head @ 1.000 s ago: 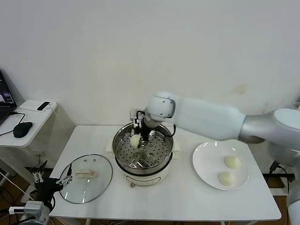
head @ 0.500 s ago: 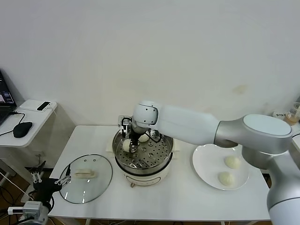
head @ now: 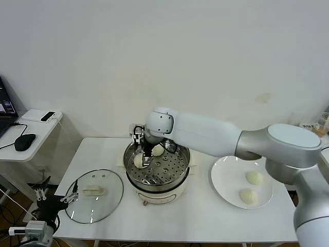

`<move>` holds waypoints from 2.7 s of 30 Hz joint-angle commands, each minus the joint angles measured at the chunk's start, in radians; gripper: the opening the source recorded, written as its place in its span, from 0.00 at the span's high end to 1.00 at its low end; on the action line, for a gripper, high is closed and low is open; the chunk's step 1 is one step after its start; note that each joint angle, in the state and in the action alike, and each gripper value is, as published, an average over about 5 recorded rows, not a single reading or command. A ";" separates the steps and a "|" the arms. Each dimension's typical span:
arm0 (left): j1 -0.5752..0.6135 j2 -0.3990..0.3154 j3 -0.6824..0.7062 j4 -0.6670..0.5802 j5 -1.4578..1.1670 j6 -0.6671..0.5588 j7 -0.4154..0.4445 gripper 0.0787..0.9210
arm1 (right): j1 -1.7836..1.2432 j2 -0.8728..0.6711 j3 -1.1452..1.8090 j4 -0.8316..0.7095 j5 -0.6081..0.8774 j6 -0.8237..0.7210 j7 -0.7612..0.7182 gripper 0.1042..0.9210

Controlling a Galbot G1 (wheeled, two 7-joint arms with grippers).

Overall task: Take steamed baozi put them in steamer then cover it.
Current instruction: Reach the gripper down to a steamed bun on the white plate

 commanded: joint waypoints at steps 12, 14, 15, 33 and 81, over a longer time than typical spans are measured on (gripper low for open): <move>0.018 0.025 -0.017 0.001 -0.008 0.000 -0.001 0.12 | 0.102 -0.743 0.002 0.423 -0.343 0.251 -0.245 0.12; 0.022 0.030 -0.021 0.002 -0.012 0.000 -0.001 0.12 | 0.053 -0.823 0.028 0.451 -0.385 0.280 -0.258 0.12; 0.024 0.032 -0.022 0.002 -0.013 0.000 -0.001 0.12 | 0.030 -0.860 0.043 0.465 -0.407 0.298 -0.266 0.12; 0.056 0.026 -0.021 -0.002 0.003 0.002 0.002 0.12 | -0.880 -1.132 0.729 0.539 -0.684 0.394 -0.250 0.12; 0.071 0.003 -0.054 0.003 0.025 0.003 0.004 0.12 | -0.808 -0.786 0.638 0.239 -0.703 0.293 -0.210 0.26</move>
